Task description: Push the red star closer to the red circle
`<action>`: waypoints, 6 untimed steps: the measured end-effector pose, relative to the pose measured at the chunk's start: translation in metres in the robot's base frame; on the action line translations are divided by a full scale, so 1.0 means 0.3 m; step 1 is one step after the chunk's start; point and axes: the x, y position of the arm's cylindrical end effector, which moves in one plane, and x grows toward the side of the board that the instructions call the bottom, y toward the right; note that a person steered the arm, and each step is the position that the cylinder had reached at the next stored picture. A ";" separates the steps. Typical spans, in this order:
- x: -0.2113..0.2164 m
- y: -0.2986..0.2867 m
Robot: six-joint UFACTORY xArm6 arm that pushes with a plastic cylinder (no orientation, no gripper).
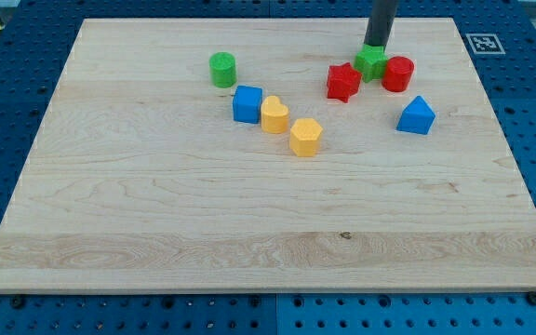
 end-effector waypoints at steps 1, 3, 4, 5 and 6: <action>-0.067 -0.085; 0.110 -0.255; 0.232 -0.277; 0.344 -0.277; 0.344 -0.275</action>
